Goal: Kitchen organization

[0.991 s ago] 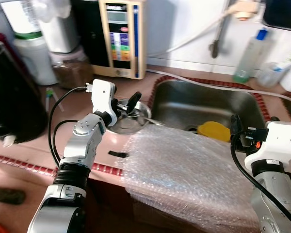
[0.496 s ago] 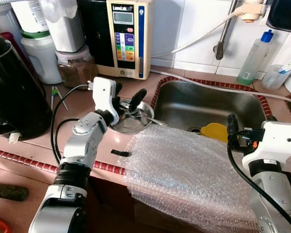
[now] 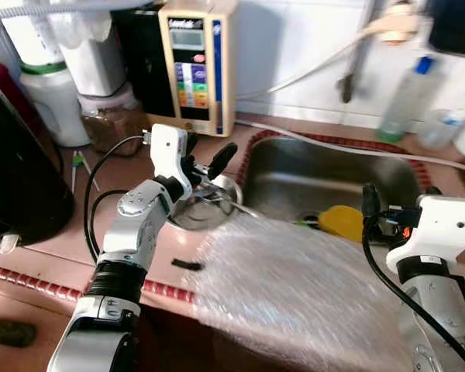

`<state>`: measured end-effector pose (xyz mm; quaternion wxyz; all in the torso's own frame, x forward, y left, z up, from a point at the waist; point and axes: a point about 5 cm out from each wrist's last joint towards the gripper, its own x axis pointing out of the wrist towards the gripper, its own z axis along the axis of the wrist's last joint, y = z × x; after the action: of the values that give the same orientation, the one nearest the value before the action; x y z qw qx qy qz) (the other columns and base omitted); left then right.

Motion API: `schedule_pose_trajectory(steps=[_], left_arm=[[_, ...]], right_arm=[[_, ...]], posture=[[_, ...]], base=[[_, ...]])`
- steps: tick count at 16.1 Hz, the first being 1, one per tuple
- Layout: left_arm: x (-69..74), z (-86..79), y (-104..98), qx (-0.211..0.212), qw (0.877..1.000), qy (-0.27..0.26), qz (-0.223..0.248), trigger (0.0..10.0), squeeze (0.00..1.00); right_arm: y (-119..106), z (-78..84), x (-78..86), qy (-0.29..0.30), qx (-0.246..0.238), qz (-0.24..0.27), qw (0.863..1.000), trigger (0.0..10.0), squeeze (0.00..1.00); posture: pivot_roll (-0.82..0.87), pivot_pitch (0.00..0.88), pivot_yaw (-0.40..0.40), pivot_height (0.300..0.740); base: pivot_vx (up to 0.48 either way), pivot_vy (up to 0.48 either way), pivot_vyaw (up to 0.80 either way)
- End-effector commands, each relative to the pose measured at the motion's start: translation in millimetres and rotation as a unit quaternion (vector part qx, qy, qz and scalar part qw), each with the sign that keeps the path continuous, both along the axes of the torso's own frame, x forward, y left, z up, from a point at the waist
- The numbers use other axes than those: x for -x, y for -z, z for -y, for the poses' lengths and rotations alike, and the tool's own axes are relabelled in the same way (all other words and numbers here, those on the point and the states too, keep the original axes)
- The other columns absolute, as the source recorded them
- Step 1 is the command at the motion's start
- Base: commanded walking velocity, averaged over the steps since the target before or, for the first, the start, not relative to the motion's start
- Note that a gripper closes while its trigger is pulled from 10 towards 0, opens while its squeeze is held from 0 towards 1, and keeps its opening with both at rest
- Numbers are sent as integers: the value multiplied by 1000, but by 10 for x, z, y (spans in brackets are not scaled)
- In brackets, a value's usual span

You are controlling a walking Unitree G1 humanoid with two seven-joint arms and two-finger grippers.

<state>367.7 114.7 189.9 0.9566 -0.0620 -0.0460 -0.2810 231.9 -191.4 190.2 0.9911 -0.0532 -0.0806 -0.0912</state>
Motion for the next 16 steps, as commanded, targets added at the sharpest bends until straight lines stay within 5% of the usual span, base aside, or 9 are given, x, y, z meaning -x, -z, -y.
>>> schedule_pose_trajectory(steps=[1, 10, 16], left_arm=[[-4, -1, -39, -1, 1000, 1, 5, 10000, 0], [87, -64, 3, -2, 1000, 2, -1, 10000, 0], [239, -154, 161, -43, 999, -18, -25, 10000, 0]], right_arm=[[21, 10, 1, 3, 2, -7, 1000, 10000, 0], [49, 3, 6, 0, -3, -10, 1000, 10000, 0], [64, 5, 26, 0, -4, -12, 1000, 10000, 0]], posture=[[6, 27, 34, 740], [12, 28, 38, 740], [28, 40, 37, 740]], base=[[281, 0, 0], [93, 0, 0], [0, 0, 0]])
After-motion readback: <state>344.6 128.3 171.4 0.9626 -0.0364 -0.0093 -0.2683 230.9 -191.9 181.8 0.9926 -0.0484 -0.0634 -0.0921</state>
